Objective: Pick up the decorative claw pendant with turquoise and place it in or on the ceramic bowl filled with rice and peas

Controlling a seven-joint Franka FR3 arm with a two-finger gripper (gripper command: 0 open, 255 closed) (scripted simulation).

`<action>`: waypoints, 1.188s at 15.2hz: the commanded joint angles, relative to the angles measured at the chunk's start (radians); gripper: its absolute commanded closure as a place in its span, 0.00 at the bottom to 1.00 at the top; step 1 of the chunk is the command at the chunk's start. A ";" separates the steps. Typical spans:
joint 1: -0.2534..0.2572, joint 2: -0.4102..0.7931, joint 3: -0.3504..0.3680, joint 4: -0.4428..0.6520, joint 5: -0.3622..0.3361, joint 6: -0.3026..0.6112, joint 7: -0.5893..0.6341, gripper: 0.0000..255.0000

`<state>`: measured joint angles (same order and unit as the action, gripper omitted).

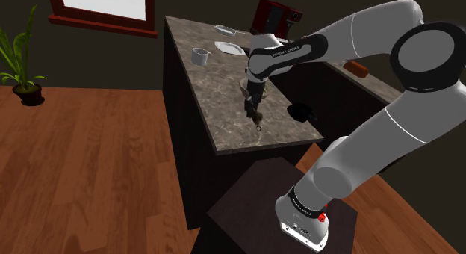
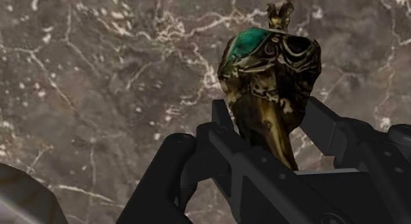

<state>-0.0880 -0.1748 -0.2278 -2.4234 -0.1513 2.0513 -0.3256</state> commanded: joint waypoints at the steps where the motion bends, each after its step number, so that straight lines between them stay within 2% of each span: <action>1: -0.001 -0.015 0.000 0.015 -0.001 -0.030 -0.003 1.00; 18: 0.002 -0.108 0.016 0.164 -0.001 -0.271 -0.012 1.00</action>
<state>-0.0861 -0.2805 -0.2123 -2.2716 -0.1524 1.7950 -0.3362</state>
